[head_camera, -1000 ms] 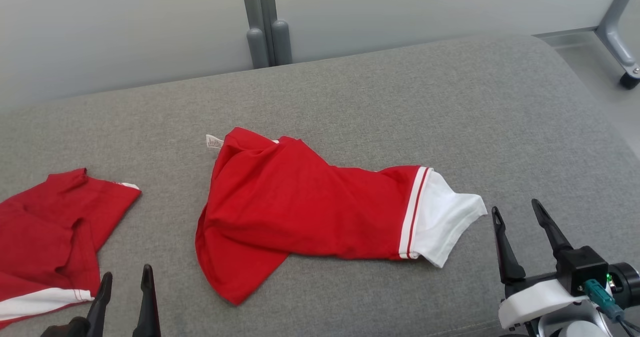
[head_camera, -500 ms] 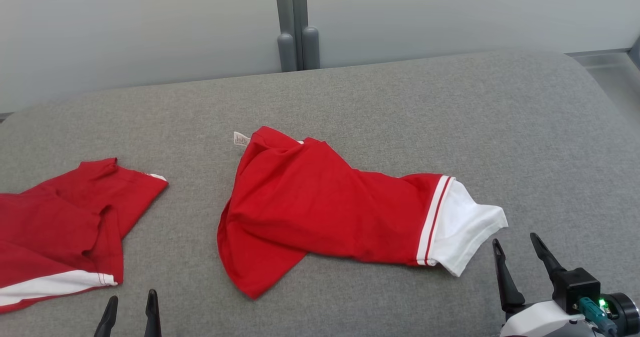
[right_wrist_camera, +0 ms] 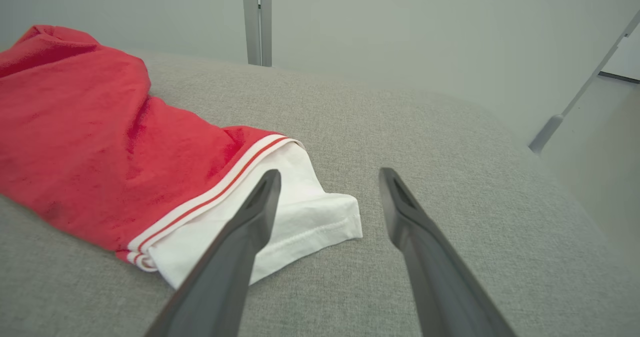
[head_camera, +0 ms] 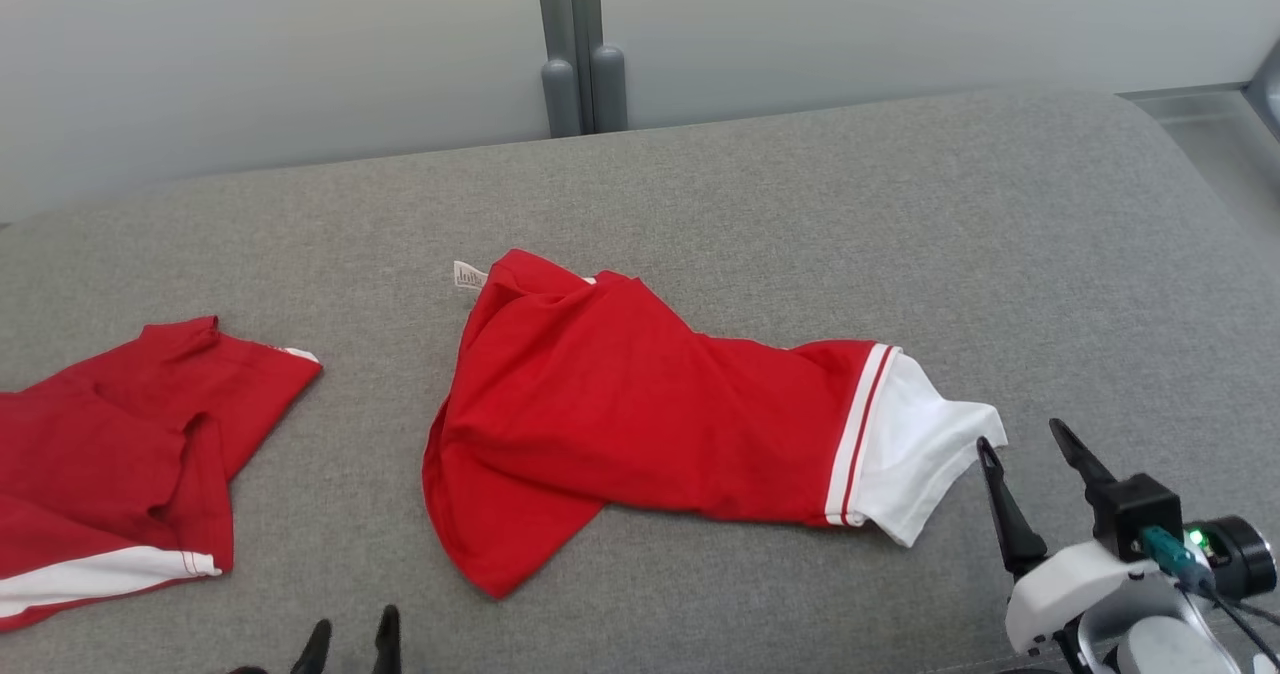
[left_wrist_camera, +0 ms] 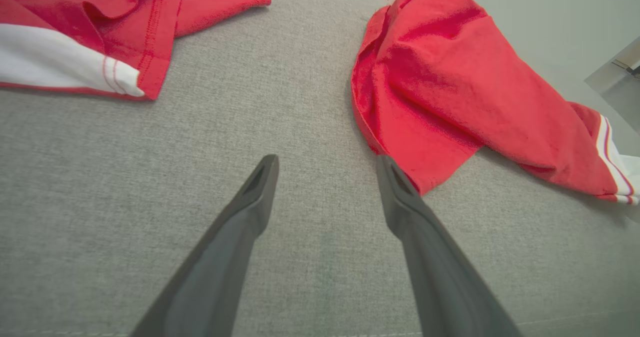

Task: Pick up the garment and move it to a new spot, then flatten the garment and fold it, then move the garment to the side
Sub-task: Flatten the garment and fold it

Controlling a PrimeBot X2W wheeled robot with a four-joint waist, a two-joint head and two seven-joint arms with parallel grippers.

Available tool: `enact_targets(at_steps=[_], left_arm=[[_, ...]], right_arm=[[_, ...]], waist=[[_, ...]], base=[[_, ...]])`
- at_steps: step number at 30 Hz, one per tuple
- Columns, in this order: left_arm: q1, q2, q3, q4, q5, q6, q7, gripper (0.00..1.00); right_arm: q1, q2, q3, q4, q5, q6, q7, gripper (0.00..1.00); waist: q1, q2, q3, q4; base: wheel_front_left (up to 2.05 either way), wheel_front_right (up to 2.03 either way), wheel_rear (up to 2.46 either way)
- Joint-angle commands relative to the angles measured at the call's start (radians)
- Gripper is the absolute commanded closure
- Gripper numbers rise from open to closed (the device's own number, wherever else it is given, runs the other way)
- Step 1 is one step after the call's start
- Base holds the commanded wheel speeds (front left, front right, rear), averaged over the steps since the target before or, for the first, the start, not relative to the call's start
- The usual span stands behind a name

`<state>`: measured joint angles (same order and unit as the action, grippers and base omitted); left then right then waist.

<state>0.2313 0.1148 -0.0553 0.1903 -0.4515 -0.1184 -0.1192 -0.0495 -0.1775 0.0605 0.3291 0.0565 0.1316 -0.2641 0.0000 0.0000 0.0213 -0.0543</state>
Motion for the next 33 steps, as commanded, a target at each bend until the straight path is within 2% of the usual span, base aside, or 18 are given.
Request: enact_targets(at_steps=[1, 7, 11, 15, 19, 24, 33], left_arm=[[-0.026, -0.008, -0.013, -0.021, -0.021, -0.003, 0.039, 0.00], [-0.068, -0.035, -0.091, -0.108, -0.097, 0.016, 0.261, 0.00], [-0.089, -0.043, -0.133, -0.114, -0.088, 0.041, 0.323, 0.00], [-0.112, -0.049, -0.160, -0.111, -0.099, 0.050, 0.349, 0.00], [-0.146, -0.051, -0.179, -0.104, -0.108, 0.042, 0.351, 0.00], [-0.191, -0.054, -0.184, -0.066, -0.118, 0.059, 0.348, 0.00], [-0.244, -0.055, -0.202, 0.033, -0.122, 0.053, 0.358, 0.00]], right_arm=[[-0.036, -0.026, 0.017, 0.026, 0.011, -0.002, 0.015, 0.00], [-0.198, -0.166, 0.149, 0.146, 0.088, -0.002, 0.197, 0.00], [-0.291, -0.206, 0.221, 0.210, 0.168, -0.002, 0.328, 0.00], [-0.350, -0.235, 0.310, 0.242, 0.248, -0.002, 0.393, 0.00], [-0.394, -0.253, 0.366, 0.269, 0.309, -0.002, 0.430, 0.00], [-0.431, -0.268, 0.404, 0.298, 0.348, -0.002, 0.429, 0.00], [-0.468, -0.257, 0.466, 0.351, 0.398, -0.002, 0.439, 0.00]], waist=[[0.0000, 0.0000, 0.011, -0.004], [0.0000, 0.0000, 0.039, 0.005], [0.0000, 0.0000, 0.065, 0.006], [0.0000, 0.0000, 0.096, 0.017], [0.0000, 0.0000, 0.129, 0.033], [0.0000, 0.0000, 0.161, 0.041], [0.0000, 0.0000, 0.191, 0.033]], base=[[0.00, 0.00, 0.00], [0.00, 0.00, 0.00], [0.00, 0.00, 0.00], [0.00, 0.00, 0.00], [0.00, 0.00, 0.00], [0.00, 0.00, 0.00], [0.00, 0.00, 0.00]])
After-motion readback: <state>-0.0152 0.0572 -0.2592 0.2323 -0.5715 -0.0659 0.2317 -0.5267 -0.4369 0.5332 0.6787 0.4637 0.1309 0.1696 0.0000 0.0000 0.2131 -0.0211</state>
